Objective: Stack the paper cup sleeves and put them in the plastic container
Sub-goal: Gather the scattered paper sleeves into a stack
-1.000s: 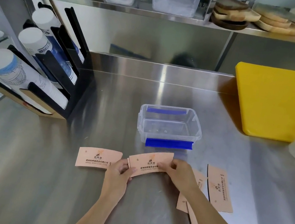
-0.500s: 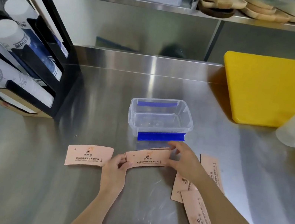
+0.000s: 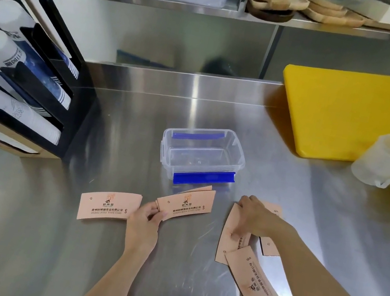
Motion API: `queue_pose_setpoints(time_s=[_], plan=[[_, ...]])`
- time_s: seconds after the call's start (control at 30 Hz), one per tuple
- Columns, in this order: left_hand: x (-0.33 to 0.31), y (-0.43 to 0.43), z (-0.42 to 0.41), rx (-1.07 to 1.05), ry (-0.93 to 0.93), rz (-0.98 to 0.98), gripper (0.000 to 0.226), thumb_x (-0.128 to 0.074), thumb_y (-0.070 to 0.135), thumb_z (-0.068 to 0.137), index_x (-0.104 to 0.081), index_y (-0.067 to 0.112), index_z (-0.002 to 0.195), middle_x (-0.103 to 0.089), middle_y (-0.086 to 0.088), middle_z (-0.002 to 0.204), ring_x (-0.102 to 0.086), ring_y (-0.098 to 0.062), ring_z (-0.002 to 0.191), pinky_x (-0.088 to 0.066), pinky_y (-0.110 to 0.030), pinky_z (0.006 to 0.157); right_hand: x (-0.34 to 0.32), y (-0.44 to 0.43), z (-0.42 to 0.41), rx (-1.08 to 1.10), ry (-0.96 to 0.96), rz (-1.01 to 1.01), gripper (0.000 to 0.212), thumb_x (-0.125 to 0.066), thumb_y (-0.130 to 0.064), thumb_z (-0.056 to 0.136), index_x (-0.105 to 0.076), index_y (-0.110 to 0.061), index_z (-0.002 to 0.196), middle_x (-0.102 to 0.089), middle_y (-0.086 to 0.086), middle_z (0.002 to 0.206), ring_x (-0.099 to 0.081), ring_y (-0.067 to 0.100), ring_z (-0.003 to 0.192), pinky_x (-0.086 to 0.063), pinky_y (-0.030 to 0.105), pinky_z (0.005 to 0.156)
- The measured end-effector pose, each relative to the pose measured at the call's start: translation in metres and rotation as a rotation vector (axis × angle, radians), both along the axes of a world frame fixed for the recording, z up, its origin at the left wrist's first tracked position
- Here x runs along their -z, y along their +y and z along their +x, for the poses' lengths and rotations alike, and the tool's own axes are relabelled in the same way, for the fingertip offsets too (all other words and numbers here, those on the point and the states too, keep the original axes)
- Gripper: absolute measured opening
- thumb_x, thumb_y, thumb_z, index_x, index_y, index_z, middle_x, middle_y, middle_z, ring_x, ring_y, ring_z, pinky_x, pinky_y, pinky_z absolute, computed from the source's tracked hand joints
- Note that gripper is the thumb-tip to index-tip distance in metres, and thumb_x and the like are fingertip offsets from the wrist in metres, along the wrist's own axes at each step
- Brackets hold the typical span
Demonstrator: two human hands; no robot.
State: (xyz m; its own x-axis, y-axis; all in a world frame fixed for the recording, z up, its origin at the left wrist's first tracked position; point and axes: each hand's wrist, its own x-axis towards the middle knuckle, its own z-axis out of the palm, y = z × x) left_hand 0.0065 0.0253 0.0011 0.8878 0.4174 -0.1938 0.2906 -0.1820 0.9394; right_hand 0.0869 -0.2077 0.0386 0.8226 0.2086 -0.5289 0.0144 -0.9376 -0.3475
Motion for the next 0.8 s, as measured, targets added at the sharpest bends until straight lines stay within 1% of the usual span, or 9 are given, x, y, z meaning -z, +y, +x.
queue_pose_setpoints(time_s=[0.13, 0.23, 0.3, 0.37, 0.43, 0.53, 0.6, 0.7, 0.8], plan=[[-0.004, -0.001, -0.002, -0.004, 0.002, -0.023, 0.016, -0.058, 0.001, 0.084, -0.065, 0.016, 0.083, -0.066, 0.011, 0.076, -0.061, -0.003, 0.076, -0.043, 0.0, 0.061, 0.003, -0.002, 0.004, 0.142, -0.033, 0.209, 0.031, -0.076, -0.02, 0.071, -0.055, -0.009, 0.09, -0.057, -0.003, 0.085, -0.056, 0.01, 0.07, -0.051, 0.031, 0.075], [-0.005, -0.001, -0.002, -0.009, 0.007, -0.029, 0.015, -0.058, 0.001, 0.084, -0.065, 0.015, 0.082, -0.065, 0.013, 0.075, -0.061, -0.004, 0.074, -0.045, -0.006, 0.063, 0.003, 0.003, 0.004, 0.245, -0.106, 0.282, 0.022, -0.071, -0.023, 0.076, -0.056, -0.008, 0.084, -0.064, 0.002, 0.082, -0.056, 0.011, 0.062, -0.051, 0.026, 0.065], [-0.005, 0.001, -0.002, -0.006, 0.018, -0.022, 0.017, -0.059, 0.002, 0.084, -0.064, 0.018, 0.08, -0.066, 0.012, 0.076, -0.062, -0.008, 0.076, -0.044, -0.011, 0.065, 0.003, 0.009, 0.0, 0.277, -0.122, 0.326, 0.014, -0.067, -0.02, 0.081, -0.054, -0.018, 0.076, -0.069, 0.012, 0.085, -0.053, 0.01, 0.051, -0.048, 0.02, 0.052], [-0.003, 0.002, -0.001, 0.004, 0.026, -0.019, 0.018, -0.059, 0.003, 0.084, -0.065, 0.019, 0.08, -0.067, 0.01, 0.077, -0.063, -0.008, 0.077, -0.045, -0.012, 0.065, 0.005, 0.017, -0.006, 0.275, -0.13, 0.353, 0.019, -0.065, -0.02, 0.084, -0.049, -0.025, 0.074, -0.07, 0.016, 0.086, -0.053, 0.012, 0.045, -0.049, 0.019, 0.049], [-0.002, 0.004, -0.001, 0.02, 0.032, -0.012, 0.016, -0.061, 0.003, 0.083, -0.066, 0.018, 0.081, -0.069, 0.007, 0.078, -0.063, -0.007, 0.076, -0.045, -0.013, 0.065, 0.008, 0.025, -0.011, 0.281, -0.14, 0.378, 0.016, -0.065, -0.02, 0.084, -0.05, -0.022, 0.09, -0.069, 0.01, 0.089, -0.056, 0.014, 0.049, -0.054, 0.023, 0.054], [-0.002, 0.006, -0.003, 0.066, 0.036, -0.013, 0.017, -0.063, 0.003, 0.08, -0.067, 0.02, 0.078, -0.07, 0.01, 0.078, -0.065, -0.007, 0.078, -0.047, -0.007, 0.064, 0.014, 0.038, -0.014, 0.24, -0.158, 0.421, 0.046, -0.065, -0.017, 0.083, -0.046, -0.025, 0.124, -0.065, 0.005, 0.096, -0.059, 0.013, 0.053, -0.056, 0.023, 0.056], [-0.002, 0.009, -0.004, 0.094, 0.038, -0.026, 0.022, -0.063, 0.001, 0.08, -0.068, 0.023, 0.078, -0.071, 0.01, 0.081, -0.066, -0.009, 0.081, -0.048, -0.012, 0.069, 0.013, 0.042, -0.014, 0.214, -0.168, 0.461, 0.056, -0.065, -0.016, 0.083, -0.042, -0.028, 0.133, -0.062, 0.003, 0.1, -0.06, 0.012, 0.056, -0.057, 0.021, 0.056], [-0.001, 0.013, -0.005, 0.156, 0.04, -0.006, 0.029, -0.062, 0.0, 0.08, -0.068, 0.028, 0.079, -0.072, 0.006, 0.086, -0.067, -0.011, 0.085, -0.047, -0.019, 0.077, 0.011, 0.042, -0.014, 0.192, -0.141, 0.539, 0.058, -0.065, -0.013, 0.083, -0.043, -0.027, 0.135, -0.057, -0.003, 0.105, -0.06, 0.008, 0.061, -0.055, 0.014, 0.052], [-0.001, 0.012, -0.007, 0.221, 0.04, 0.03, 0.031, -0.06, 0.0, 0.081, -0.066, 0.03, 0.083, -0.072, 0.004, 0.091, -0.066, -0.01, 0.086, -0.047, -0.016, 0.078, 0.008, 0.043, -0.012, 0.197, -0.128, 0.554, 0.03, -0.064, -0.014, 0.084, -0.053, -0.025, 0.11, -0.063, 0.0, 0.095, -0.061, 0.009, 0.056, -0.056, 0.016, 0.052]])
